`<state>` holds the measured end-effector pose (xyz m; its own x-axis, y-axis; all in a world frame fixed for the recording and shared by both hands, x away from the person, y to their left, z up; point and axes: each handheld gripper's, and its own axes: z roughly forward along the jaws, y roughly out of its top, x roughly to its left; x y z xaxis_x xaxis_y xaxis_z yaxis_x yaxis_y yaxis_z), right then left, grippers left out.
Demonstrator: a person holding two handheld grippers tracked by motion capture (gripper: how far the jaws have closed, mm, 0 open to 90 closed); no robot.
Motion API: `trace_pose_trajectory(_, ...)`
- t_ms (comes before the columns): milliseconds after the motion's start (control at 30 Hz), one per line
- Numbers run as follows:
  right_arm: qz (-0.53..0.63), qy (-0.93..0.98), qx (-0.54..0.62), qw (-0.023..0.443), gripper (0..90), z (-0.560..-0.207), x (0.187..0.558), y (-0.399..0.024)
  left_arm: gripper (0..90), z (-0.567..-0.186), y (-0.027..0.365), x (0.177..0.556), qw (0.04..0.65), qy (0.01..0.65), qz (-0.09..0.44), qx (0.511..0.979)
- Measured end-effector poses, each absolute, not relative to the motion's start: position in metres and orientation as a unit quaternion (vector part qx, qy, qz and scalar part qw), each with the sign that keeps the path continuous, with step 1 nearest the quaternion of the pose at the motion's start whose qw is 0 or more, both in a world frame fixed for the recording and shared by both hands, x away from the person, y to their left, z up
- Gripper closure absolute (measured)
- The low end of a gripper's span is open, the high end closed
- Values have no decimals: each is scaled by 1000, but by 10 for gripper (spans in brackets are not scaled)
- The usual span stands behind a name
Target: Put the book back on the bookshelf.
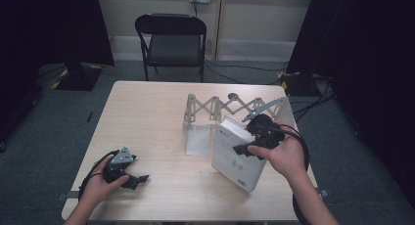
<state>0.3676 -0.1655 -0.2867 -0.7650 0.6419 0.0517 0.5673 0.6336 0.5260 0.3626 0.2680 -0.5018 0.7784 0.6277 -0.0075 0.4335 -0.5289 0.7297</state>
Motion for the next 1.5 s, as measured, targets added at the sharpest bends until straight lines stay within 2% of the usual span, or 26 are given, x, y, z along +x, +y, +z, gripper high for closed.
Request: trace_pose_trajectory(1500, 257, 875, 401, 85, 534, -282, 363, -222, 54, -502, 268, 363, 374, 305, 128, 866)
